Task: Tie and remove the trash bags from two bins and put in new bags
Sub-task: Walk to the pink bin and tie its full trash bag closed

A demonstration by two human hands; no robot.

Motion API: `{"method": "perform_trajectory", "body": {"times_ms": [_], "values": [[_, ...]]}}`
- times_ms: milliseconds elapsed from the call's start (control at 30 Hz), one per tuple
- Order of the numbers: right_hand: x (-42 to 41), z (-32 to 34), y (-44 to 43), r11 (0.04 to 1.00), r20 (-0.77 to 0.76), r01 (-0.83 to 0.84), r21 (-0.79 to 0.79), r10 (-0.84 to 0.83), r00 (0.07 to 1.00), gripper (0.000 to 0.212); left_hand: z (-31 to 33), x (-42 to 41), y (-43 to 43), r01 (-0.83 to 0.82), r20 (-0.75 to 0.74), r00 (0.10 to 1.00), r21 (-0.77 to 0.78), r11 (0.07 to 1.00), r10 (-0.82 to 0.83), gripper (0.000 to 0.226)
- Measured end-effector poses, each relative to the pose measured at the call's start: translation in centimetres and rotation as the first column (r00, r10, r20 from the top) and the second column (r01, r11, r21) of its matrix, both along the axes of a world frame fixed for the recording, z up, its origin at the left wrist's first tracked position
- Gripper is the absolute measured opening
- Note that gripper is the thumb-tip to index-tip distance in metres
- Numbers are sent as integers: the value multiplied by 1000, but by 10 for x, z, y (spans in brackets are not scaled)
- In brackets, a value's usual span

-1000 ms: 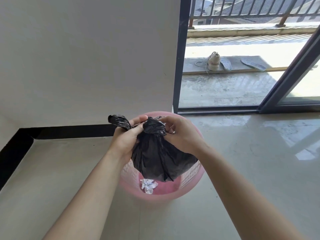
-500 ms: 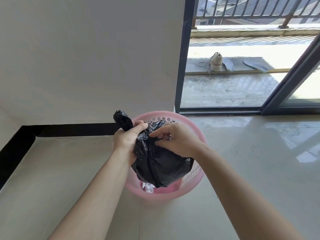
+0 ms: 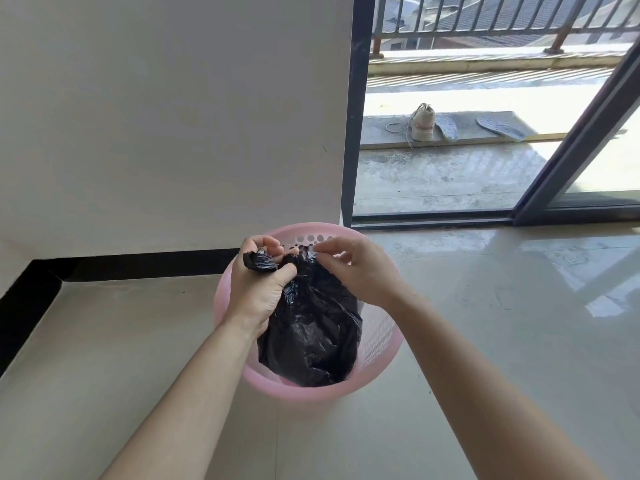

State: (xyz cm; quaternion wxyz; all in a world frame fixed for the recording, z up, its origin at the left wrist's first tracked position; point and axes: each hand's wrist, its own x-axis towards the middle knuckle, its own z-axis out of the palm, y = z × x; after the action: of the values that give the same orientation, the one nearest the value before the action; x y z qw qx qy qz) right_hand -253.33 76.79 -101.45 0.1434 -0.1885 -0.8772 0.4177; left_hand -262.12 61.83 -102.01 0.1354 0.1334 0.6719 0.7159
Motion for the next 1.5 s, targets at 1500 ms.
{"method": "perform_trajectory", "body": {"times_ms": [1500], "values": [[14, 6, -12, 845, 70, -304, 439, 305, 950, 35, 5, -18, -1, -67, 281, 957, -11, 998, 67, 14]]}}
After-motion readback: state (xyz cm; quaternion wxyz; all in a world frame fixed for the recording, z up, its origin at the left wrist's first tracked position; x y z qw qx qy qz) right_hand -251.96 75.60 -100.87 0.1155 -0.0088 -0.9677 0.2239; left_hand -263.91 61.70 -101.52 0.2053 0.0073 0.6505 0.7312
